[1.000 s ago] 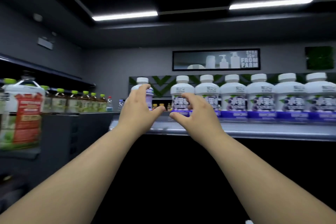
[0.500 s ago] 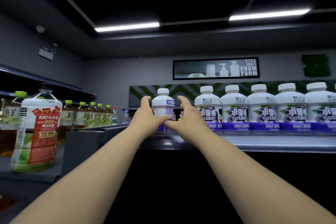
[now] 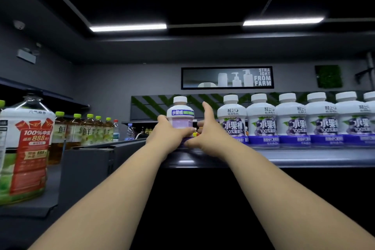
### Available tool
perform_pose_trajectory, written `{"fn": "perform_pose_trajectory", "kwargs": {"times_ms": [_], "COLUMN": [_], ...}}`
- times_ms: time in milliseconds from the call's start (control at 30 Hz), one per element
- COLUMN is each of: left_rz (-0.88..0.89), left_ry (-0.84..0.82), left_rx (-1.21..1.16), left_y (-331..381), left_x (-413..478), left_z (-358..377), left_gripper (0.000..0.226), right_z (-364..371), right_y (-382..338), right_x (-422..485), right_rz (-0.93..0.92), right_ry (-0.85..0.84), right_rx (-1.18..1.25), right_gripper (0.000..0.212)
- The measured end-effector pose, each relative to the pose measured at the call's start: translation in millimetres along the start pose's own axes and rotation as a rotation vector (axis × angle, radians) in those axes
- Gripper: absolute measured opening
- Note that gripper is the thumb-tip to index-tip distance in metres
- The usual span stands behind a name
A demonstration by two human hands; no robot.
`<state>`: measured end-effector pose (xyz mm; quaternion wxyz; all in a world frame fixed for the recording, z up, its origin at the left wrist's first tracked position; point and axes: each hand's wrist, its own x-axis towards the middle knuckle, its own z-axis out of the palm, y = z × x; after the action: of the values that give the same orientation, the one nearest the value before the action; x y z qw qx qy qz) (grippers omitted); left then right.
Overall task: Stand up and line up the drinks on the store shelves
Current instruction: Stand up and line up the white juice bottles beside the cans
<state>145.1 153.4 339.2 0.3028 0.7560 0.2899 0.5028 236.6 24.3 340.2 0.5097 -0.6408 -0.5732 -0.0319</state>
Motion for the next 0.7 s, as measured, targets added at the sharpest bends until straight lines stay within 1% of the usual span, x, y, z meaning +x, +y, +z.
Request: {"fn": "perform_pose_trajectory", "kwargs": {"times_ms": [33,100,167,233,267,333,400,433,533,633,700], "left_rz": [0.0,0.029,0.059,0.058,0.052,0.058,0.078,0.088,0.1,0.123,0.133], "left_ry": [-0.013,-0.058,-0.077,-0.066,-0.063,-0.085,-0.107,-0.113,-0.105,-0.081,-0.079], "left_rx": [-0.035,-0.065,-0.06,-0.092,-0.111,-0.109,-0.089,-0.074,-0.03,0.109,0.246], "left_y": [-3,-6,-9,-12,-13,-14,-13,-13,-13,-6,3], "left_x": [3,6,6,7,7,8,5,4,1,-8,-16], "left_z": [1,2,1,1,1,1,0,0,-1,-2,-2], "left_gripper": [0.082,0.065,0.059,0.065,0.068,0.064,0.058,0.06,0.08,0.088,0.085], "right_z": [0,1,5,9,10,10,10,10,8,-4,-14], "right_y": [-2,-3,-3,-1,-1,-2,0,2,9,17,25], "right_x": [-1,1,3,4,3,0,-2,-3,-8,-17,-24], "right_rz": [0.02,0.058,0.077,0.078,0.08,0.067,0.03,0.011,-0.062,-0.163,-0.246], "right_ry": [-0.028,-0.026,0.023,0.084,0.114,0.156,0.166,0.173,0.217,0.308,0.386], "right_rx": [-0.054,-0.129,-0.162,-0.214,-0.246,-0.288,-0.316,-0.329,-0.27,-0.103,-0.142], "right_gripper": [0.128,0.121,0.115,0.107,0.1,0.087,0.08,0.078,0.076,0.071,0.063]}}
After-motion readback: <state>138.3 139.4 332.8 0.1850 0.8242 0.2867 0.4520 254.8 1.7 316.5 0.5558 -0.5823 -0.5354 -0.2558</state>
